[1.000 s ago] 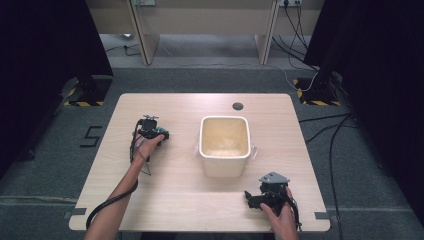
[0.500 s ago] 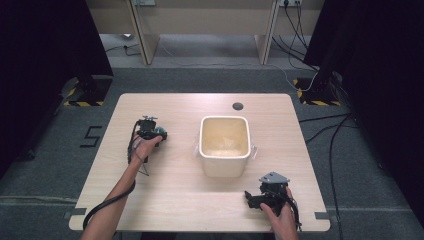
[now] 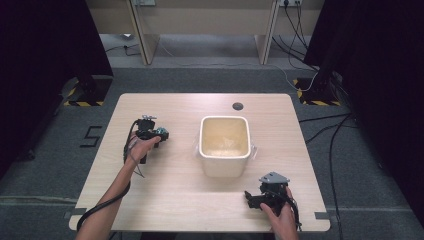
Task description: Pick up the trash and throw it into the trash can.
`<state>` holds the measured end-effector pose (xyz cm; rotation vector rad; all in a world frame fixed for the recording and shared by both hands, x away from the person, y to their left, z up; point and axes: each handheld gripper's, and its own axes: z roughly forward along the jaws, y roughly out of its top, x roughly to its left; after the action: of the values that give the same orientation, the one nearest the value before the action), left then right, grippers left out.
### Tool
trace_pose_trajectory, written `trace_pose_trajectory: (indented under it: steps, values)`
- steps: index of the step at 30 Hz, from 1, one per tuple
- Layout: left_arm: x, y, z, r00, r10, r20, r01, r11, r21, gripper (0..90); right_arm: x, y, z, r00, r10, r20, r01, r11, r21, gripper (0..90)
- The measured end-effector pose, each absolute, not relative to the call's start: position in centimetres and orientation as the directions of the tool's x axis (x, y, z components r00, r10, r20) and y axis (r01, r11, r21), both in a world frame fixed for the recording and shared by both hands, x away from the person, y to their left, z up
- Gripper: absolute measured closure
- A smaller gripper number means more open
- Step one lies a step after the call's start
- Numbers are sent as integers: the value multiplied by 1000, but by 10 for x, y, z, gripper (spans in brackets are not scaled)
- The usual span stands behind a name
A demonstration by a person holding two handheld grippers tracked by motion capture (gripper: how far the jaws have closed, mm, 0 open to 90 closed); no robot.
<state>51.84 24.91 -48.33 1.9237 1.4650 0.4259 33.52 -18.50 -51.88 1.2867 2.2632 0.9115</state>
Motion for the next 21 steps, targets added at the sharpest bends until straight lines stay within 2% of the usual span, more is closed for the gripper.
trace_pose_trajectory:
  steps: [21]
  values:
    - [489, 221, -426, 491, 851, -186, 637, -205, 743, 410, 335, -185, -519, -508, 861, -10, 613, 370, 698, 3]
